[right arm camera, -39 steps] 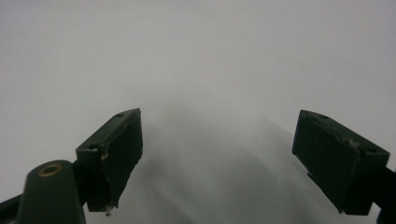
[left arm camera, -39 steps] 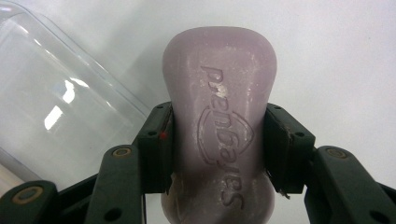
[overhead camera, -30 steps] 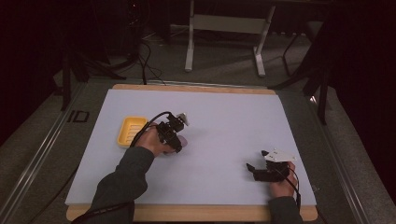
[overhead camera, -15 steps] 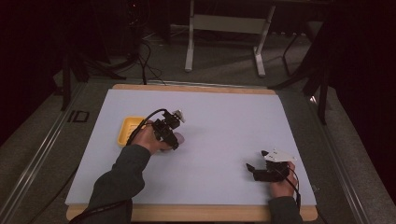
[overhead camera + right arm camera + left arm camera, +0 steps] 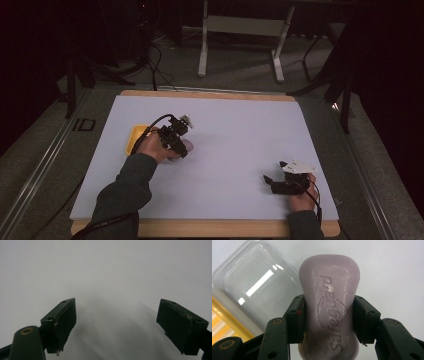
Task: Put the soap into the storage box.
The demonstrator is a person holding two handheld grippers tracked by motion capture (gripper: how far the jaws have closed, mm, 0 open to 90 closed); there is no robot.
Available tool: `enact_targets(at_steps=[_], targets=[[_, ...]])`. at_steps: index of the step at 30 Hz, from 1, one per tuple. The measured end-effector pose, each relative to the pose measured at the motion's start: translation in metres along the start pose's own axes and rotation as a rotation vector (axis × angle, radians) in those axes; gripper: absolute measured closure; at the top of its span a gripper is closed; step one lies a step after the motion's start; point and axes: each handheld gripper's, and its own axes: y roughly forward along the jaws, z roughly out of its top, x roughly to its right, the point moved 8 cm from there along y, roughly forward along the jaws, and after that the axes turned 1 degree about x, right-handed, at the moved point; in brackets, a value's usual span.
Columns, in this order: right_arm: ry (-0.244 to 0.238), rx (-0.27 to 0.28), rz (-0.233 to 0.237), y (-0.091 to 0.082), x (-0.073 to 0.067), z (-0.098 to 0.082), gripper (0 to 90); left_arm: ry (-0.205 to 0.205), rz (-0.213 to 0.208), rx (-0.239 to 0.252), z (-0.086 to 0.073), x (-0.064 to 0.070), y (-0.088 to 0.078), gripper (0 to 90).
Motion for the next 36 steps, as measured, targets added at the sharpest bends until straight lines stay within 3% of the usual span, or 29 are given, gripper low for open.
enact_targets(at_steps=[11,36], targets=[[0.0,-0.001,0.0,0.0,0.0,0.0,15.8,-0.029,-0.002,0.022,-0.003,-0.01,-0.009,49.8],[0.001,0.001,0.001,0.0,0.0,0.0,15.8,-0.118,0.066,0.048,-0.011,-0.045,-0.014,49.8]])
